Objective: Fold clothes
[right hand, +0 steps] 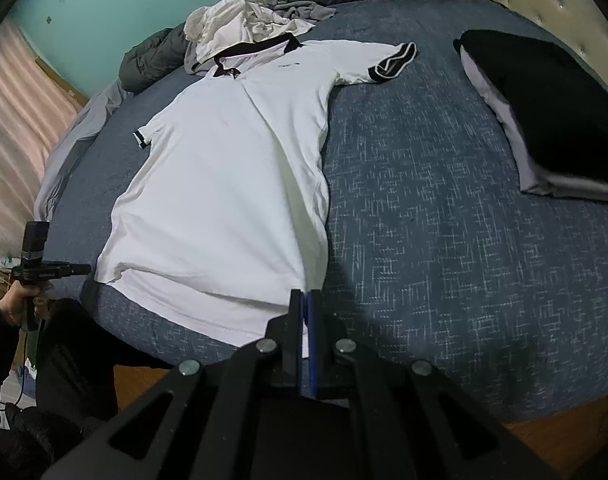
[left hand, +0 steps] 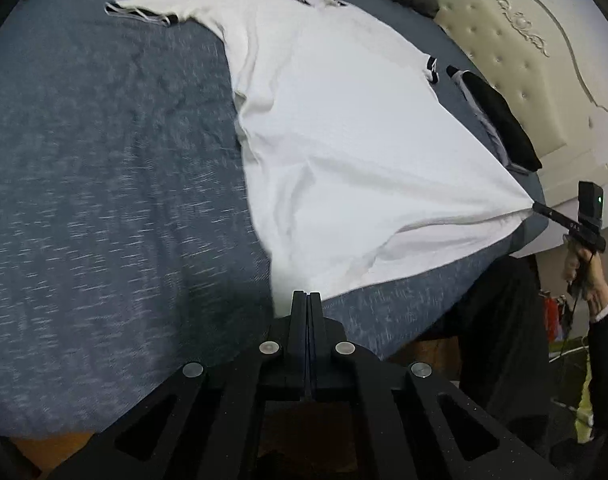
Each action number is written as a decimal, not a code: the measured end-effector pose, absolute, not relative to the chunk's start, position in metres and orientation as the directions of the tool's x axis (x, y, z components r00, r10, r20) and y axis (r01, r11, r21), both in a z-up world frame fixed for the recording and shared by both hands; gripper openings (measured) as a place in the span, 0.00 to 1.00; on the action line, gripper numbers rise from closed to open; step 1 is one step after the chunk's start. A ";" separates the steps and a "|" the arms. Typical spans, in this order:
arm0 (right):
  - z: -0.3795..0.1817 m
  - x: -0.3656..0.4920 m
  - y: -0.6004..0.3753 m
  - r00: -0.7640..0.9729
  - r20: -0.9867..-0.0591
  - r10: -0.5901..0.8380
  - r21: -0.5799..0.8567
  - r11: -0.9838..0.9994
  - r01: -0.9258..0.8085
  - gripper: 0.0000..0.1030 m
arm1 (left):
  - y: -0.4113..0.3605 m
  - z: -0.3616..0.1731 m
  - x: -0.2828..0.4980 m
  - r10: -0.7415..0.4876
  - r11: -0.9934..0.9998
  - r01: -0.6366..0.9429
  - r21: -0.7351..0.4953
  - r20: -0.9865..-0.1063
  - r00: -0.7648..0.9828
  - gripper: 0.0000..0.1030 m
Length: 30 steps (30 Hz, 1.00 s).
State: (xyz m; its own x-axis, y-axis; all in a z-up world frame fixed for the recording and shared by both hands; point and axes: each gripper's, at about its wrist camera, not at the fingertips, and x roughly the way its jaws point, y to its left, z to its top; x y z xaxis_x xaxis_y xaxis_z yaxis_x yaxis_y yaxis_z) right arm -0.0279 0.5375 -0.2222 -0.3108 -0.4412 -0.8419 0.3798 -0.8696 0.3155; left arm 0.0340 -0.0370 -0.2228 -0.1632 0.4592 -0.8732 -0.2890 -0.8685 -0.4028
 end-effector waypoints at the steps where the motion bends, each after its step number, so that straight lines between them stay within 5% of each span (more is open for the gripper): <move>1: -0.219 -0.026 0.537 -0.307 -0.842 -0.444 0.315 -0.866 0.389 0.01 | -0.040 -0.221 0.035 0.459 -0.869 -0.288 -0.403 -0.873 -0.165 0.00; 7: -0.227 -0.027 0.532 -0.289 -0.856 -0.428 0.302 -0.869 0.391 0.01 | -0.036 -0.239 0.027 0.434 -0.889 -0.242 -0.389 -0.884 -0.175 0.01; 11: -0.235 -0.025 0.523 -0.271 -0.864 -0.424 0.298 -0.865 0.403 0.02 | -0.015 -0.251 0.022 0.417 -0.891 -0.261 -0.371 -0.897 -0.149 0.23; 14: -0.237 -0.023 0.519 -0.263 -0.870 -0.418 0.290 -0.864 0.412 0.01 | -0.006 -0.256 0.019 0.401 -0.895 -0.271 -0.355 -0.905 -0.142 0.24; 20: -0.234 -0.022 0.521 -0.266 -0.868 -0.419 0.295 -0.867 0.402 0.01 | 0.003 -0.266 0.018 0.369 -0.903 -0.287 -0.320 -0.920 -0.133 0.22; 24: -0.233 -0.022 0.520 -0.266 -0.866 -0.423 0.298 -0.865 0.404 0.01 | 0.000 -0.261 0.021 0.374 -0.900 -0.294 -0.322 -0.916 -0.144 0.00; 30: -0.233 -0.023 0.519 -0.265 -0.865 -0.425 0.302 -0.865 0.402 0.01 | -0.010 -0.255 0.024 0.379 -0.901 -0.288 -0.325 -0.912 -0.155 0.00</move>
State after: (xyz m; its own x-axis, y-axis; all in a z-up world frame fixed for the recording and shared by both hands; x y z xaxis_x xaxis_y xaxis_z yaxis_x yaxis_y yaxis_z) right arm -0.0233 0.5193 -0.2331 -0.2650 -0.4252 -0.8654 0.4019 -0.8646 0.3017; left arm 0.0237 -0.0101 -0.2546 -0.1554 0.3785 -0.9124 -0.2878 -0.9009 -0.3247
